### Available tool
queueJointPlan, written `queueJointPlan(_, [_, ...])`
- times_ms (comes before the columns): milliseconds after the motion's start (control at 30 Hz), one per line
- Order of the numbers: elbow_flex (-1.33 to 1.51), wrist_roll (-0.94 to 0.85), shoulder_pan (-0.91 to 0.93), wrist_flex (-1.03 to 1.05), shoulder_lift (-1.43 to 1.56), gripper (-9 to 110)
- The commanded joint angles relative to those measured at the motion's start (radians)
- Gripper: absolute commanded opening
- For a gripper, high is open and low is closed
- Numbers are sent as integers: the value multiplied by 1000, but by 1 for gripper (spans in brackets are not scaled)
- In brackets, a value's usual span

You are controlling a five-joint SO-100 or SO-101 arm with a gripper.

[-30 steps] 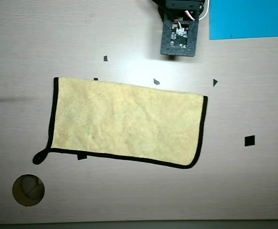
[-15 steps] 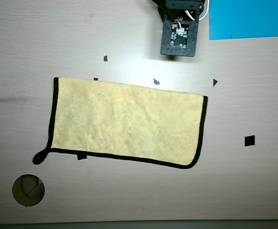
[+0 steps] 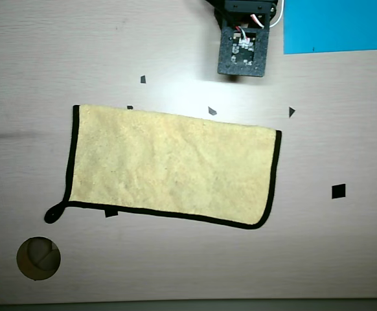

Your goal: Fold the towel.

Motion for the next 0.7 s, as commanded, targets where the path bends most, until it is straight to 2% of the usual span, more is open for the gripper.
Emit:
queueJointPlan(0, [43,11,-8,0,3,4])
queueJointPlan(333, [43,15,-5,0,3,4])
queueJointPlan(500, [38,253,29,-60,3,0])
queueJointPlan(667, [-69,568,224,-304,-166,0])
